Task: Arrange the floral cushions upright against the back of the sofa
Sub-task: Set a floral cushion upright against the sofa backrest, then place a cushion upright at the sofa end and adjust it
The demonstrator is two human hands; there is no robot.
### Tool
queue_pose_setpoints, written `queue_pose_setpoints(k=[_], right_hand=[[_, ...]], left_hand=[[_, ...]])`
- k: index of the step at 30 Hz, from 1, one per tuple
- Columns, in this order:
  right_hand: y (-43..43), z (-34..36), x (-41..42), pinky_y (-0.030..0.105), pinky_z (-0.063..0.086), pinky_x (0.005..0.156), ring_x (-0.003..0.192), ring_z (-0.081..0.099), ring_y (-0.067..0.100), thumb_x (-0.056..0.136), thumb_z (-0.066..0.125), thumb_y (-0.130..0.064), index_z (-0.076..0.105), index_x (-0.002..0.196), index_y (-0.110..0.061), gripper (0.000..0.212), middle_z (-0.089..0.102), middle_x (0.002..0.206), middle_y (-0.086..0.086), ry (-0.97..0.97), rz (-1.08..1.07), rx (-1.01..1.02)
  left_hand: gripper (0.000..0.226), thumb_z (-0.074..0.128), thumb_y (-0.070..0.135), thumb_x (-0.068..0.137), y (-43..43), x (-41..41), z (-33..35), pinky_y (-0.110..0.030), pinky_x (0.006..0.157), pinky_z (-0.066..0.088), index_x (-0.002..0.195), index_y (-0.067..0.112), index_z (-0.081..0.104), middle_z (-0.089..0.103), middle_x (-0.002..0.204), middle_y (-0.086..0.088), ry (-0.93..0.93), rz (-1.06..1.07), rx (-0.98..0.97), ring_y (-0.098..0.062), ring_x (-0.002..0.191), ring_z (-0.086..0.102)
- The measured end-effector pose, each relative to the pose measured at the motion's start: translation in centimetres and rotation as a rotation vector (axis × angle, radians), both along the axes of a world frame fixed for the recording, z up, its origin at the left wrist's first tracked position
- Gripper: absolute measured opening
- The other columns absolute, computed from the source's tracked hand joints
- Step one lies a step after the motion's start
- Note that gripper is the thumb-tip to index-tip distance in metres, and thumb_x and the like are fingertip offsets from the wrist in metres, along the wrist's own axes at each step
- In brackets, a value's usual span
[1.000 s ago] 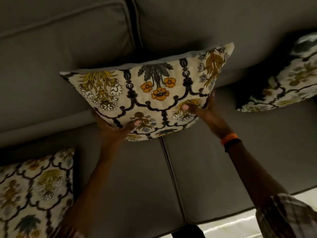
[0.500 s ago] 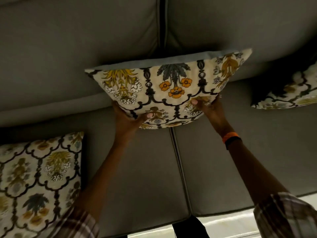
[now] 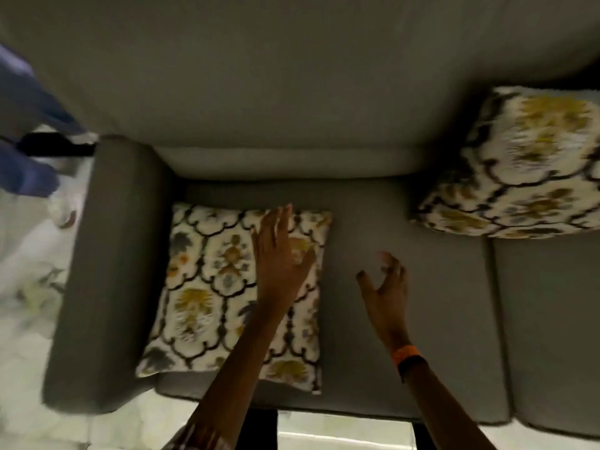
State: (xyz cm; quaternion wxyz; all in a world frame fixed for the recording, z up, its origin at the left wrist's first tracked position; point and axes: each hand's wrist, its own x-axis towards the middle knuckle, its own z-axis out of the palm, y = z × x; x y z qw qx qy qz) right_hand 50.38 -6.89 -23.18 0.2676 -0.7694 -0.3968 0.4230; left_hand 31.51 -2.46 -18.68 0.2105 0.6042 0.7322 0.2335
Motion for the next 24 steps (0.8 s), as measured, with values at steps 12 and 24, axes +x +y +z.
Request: queue_pose_setpoints(k=[12,24], right_hand=[[1.1,-1.4,-15.5,0.03,0.059,0.097,0.116,0.066,0.003,0.064,0.1,-0.036,0.05,0.152,-0.023,0.101,0.065,0.135,-0.013,0.337,0.046,-0.121],[11.1,7.5,-17.2,0.043,0.058,0.11,0.145,0.06,0.022,0.07,0.098,-0.032,0.043,0.16,-0.012,0.108,0.06,0.157,0.006,0.292,0.113,0.285]], left_hand=[[0.099,0.087,0.062,0.062,-6.3,-25.9,-5.8,-0.017,0.092,0.05,0.146,0.024,0.051,0.06,0.139,0.007,-0.8,0.376,-0.557,-0.016,0.128,0.06],[0.117,0.093,0.028,0.058,5.5,-28.9,-2.4,0.0,0.085,0.049,0.156,0.009,0.031,0.052,0.141,0.007,-0.742,0.215,-0.121,0.026,0.109,0.055]])
